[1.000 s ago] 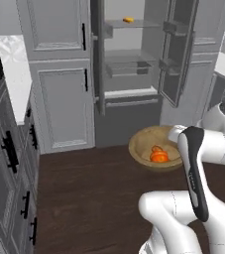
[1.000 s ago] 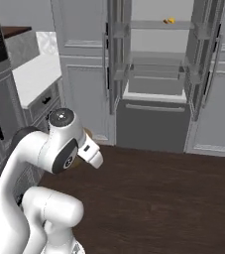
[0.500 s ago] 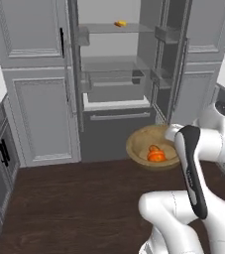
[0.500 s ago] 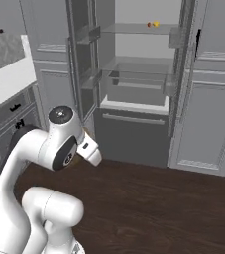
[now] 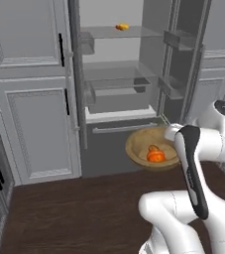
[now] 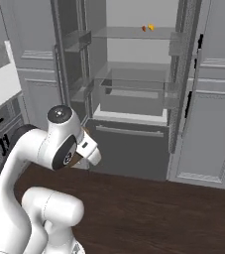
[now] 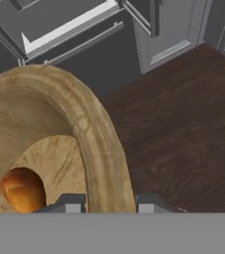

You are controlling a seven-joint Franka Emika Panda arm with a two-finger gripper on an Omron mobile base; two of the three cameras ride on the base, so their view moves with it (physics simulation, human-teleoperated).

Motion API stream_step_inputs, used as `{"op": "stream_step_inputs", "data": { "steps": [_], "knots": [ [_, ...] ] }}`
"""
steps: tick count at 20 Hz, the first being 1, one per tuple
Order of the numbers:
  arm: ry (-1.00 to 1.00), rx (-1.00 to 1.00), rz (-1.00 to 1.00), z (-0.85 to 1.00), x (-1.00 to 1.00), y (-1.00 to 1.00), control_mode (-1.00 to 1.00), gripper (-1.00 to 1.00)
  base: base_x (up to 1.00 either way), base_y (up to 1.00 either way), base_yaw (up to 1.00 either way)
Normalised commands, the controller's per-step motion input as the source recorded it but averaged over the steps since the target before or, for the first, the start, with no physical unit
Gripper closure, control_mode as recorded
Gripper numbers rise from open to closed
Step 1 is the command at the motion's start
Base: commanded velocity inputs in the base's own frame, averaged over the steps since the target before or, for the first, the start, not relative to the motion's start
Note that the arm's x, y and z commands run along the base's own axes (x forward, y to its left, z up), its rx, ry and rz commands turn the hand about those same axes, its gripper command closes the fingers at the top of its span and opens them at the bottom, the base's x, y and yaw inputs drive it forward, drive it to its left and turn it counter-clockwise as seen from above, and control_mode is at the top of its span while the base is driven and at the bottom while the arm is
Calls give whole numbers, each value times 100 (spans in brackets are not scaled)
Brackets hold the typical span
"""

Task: Pick the chicken drumstick and squash from their plates and place them in the bowl. Then put the bowl in the fridge.

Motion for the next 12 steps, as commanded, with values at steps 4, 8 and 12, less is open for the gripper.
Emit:
{"op": "stream_step_inputs", "data": {
  "steps": [4,8,12],
  "knots": [
    [0,0,0,0,0,0,100,100,100,-14,2],
    [0,0,0,0,0,0,100,100,97,-43,1],
    [0,0,0,0,0,0,100,100,79,-32,0]
  ]
}}
